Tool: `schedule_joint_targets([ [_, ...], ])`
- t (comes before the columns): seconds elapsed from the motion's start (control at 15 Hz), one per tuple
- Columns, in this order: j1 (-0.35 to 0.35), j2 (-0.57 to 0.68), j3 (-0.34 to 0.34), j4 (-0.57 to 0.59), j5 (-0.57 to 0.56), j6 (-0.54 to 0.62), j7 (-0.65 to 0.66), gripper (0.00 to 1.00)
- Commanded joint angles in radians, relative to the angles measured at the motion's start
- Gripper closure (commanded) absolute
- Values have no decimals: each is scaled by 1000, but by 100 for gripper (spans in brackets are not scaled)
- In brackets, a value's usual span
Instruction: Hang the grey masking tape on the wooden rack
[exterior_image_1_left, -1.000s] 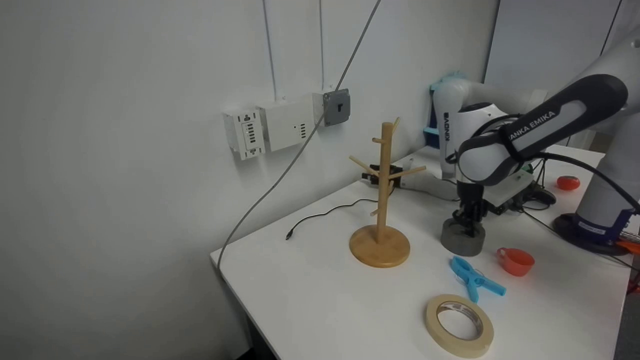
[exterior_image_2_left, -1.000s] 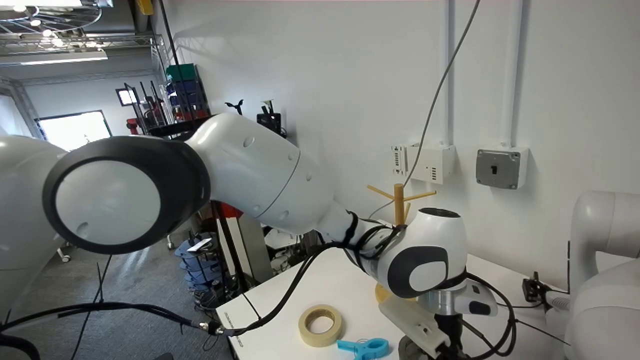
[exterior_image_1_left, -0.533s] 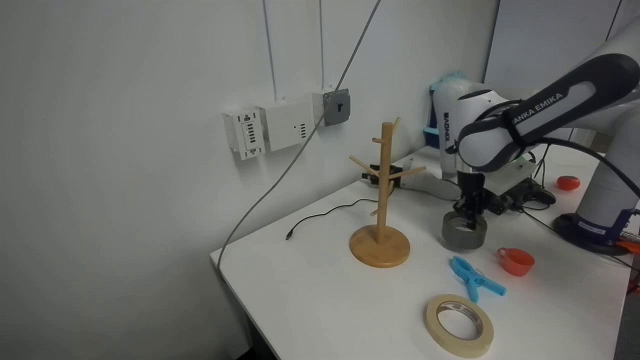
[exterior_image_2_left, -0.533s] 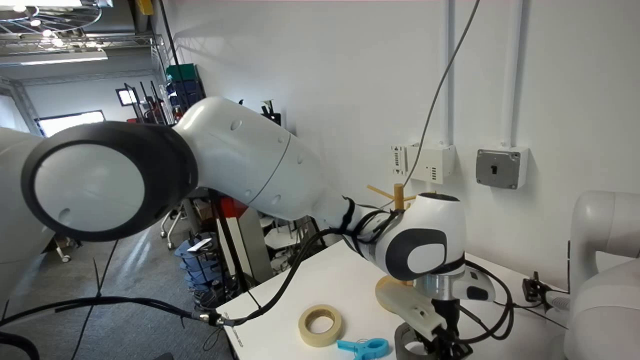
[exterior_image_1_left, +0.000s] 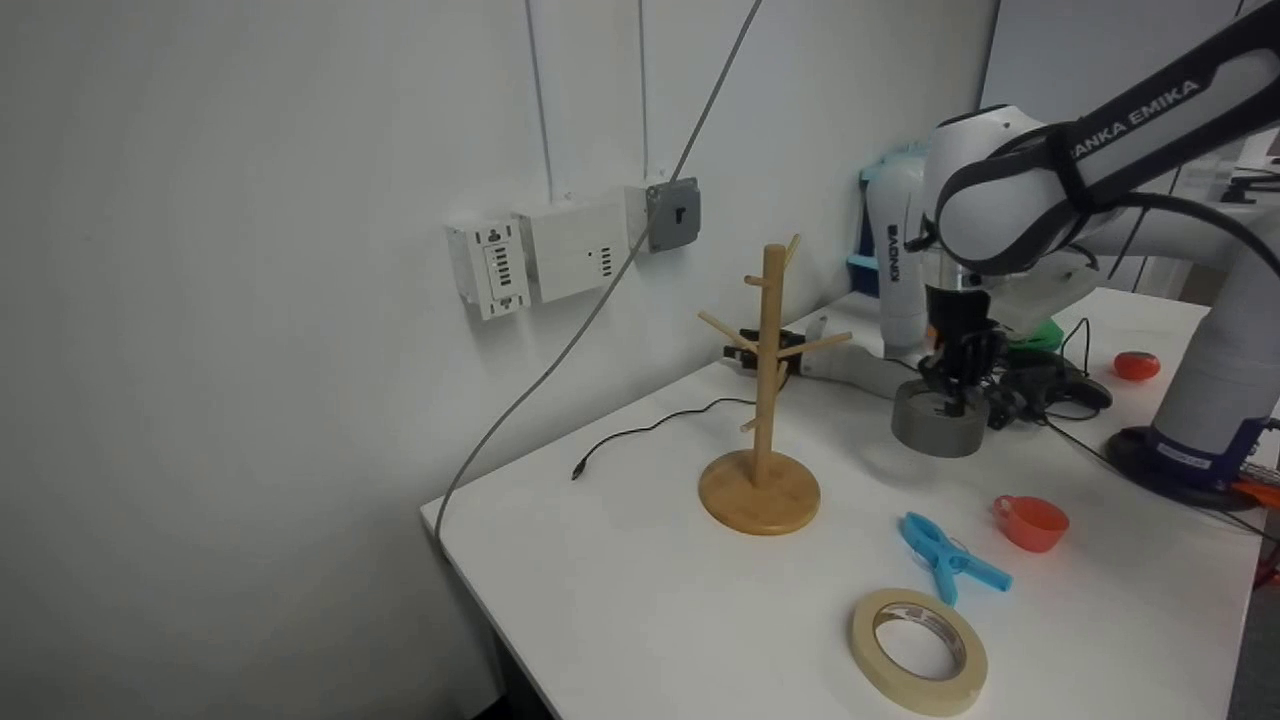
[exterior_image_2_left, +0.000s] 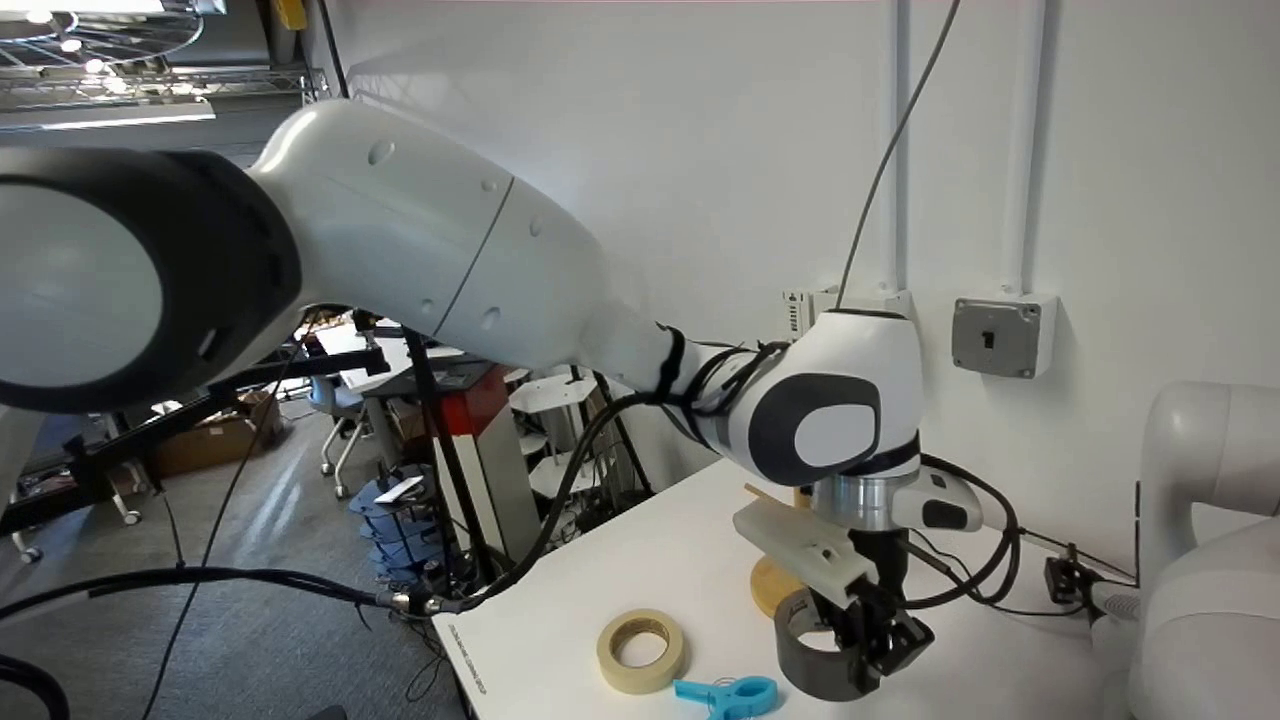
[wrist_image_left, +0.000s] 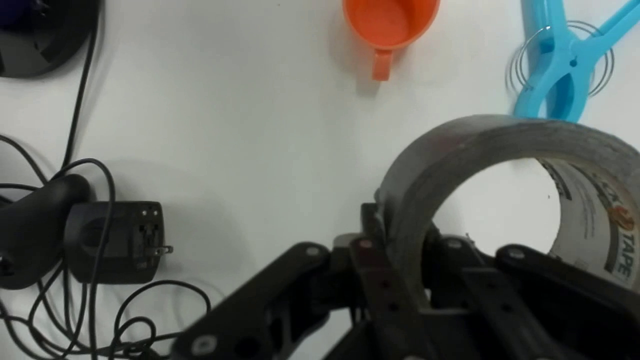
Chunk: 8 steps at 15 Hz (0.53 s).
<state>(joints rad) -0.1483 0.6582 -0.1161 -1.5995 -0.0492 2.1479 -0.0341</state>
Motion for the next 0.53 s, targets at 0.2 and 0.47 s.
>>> schedule_joint_targets([
  [0.2, -10, -182, 16, -149, 11, 25, -40, 95],
  [0.47, -5, -263, 16, -205, 9, 72, -41, 95],
])
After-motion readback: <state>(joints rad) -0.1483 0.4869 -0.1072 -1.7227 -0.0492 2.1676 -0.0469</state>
